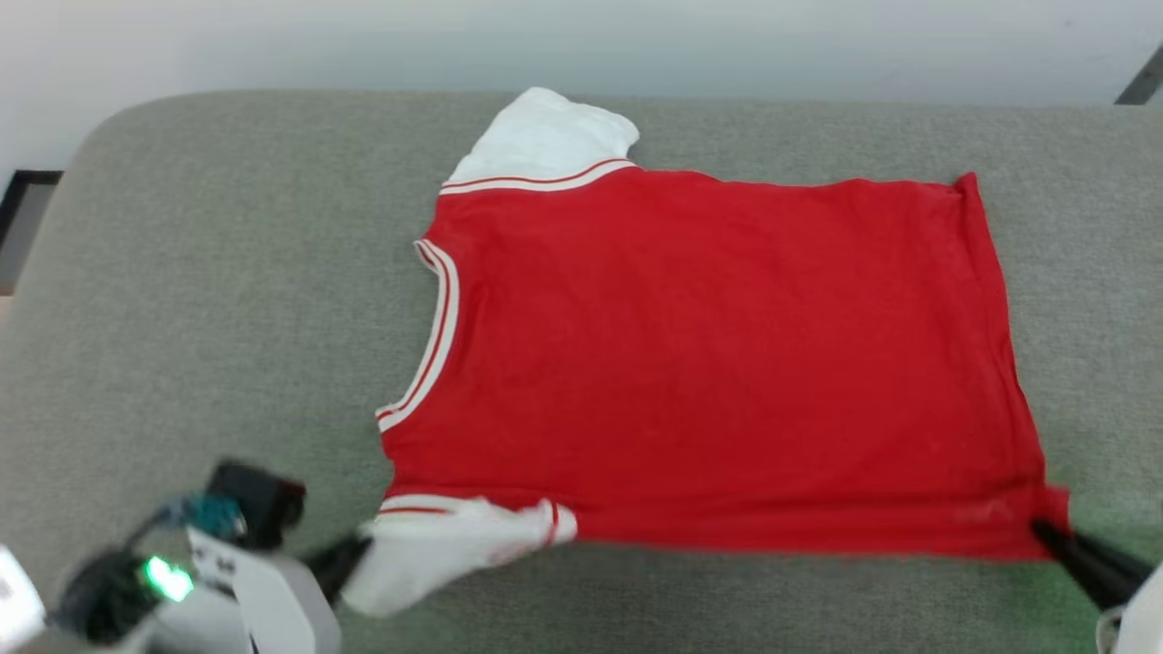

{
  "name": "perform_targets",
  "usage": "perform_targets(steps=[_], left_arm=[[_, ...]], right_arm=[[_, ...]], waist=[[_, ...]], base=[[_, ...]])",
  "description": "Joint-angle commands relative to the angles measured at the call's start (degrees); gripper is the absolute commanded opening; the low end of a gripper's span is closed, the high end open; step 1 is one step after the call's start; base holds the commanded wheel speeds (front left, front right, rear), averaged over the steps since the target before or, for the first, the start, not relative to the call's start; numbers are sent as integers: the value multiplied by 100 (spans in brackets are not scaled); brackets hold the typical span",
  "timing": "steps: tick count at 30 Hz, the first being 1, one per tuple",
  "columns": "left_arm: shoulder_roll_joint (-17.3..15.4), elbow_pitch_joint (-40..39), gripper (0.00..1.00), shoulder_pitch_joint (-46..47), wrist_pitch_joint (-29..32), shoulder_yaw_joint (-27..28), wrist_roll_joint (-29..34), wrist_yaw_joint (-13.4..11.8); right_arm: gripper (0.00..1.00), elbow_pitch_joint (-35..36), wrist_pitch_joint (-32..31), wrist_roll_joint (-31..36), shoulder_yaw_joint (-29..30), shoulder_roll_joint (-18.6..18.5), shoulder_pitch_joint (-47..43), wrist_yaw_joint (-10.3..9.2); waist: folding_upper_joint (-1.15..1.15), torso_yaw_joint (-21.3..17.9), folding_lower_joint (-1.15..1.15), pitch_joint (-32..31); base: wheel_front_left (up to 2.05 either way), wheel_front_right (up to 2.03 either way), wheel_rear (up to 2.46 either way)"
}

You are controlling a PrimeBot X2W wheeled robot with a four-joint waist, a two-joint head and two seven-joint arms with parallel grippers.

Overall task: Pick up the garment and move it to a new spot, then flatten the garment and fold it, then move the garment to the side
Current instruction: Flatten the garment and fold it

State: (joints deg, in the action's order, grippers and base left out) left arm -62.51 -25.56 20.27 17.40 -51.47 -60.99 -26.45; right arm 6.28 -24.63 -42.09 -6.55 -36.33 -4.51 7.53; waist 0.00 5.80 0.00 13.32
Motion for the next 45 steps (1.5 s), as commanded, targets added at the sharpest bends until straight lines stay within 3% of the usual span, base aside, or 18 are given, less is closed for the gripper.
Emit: perform_targets(steps=[1, 4, 7, 14, 21, 27, 37, 41, 42, 43, 44, 45], left_arm=[[-101, 7, 0, 259, 117, 63, 135, 118], [-145, 161, 0, 829, 408, 157, 322, 481], [64, 479, 0, 1473, 658, 221, 479, 945], [935, 2011, 0, 2855, 1137, 66, 774, 2128], [1828, 3719, 0, 3464, 1346, -180, 651, 2877], [2380, 4878, 0, 3618, 1407, -387, 527, 3186], [2836, 6212, 2, 3703, 1605, -531, 258, 3307], [2980, 6489, 40, 3845, 1538, -500, 190, 3339], [2994, 6520, 69, 3887, 1519, -514, 221, 3347], [3008, 6543, 98, 3906, 1488, -510, 209, 3355], [3022, 6570, 100, 3922, 1491, -495, 168, 3360], [3016, 6572, 100, 3967, 1465, -504, 196, 3364]], right_arm=[[0, 84, -55, 92, 133, 86, 216, -8], [0, 140, -203, 325, 241, 213, 599, -8], [0, -11, -328, 539, 234, 321, 1128, -8], [0, -782, -555, 741, -202, 455, 2332, -8], [0, -1833, -723, 677, -797, 582, 3194, -7], [0, -2518, -613, 467, -1293, 661, 3652, -7], [0, -3156, -511, 93, -1977, 643, 4108, -7], [0, -3362, -477, -46, -2161, 600, 4247, -7], [6, -3409, -476, -90, -2191, 583, 4280, -7], [29, -3438, -464, -115, -2212, 560, 4295, -7], [47, -3462, -443, -134, -2242, 540, 4323, -7], [98, -3476, -438, -155, -2273, 513, 4354, -7]], waist=[[0, -101, 0, 59], [0, -206, 0, 130], [0, -287, 0, 216], [0, -401, 0, 462], [0, -478, 0, 642], [0, -501, 0, 734], [0, -524, 0, 721], [0, -496, 0, 649], [0, -484, 0, 621], [0, -472, 0, 587], [0, -461, 0, 547], [0, -446, 0, 508]], base=[[0, 0, 0], [0, 0, 0], [0, 0, 0], [0, 0, 0], [0, 0, 0], [0, 0, 0], [0, 0, 0], [0, 0, 0], [0, 0, 0], [0, 0, 0], [0, 0, 0], [0, 0, 0]])
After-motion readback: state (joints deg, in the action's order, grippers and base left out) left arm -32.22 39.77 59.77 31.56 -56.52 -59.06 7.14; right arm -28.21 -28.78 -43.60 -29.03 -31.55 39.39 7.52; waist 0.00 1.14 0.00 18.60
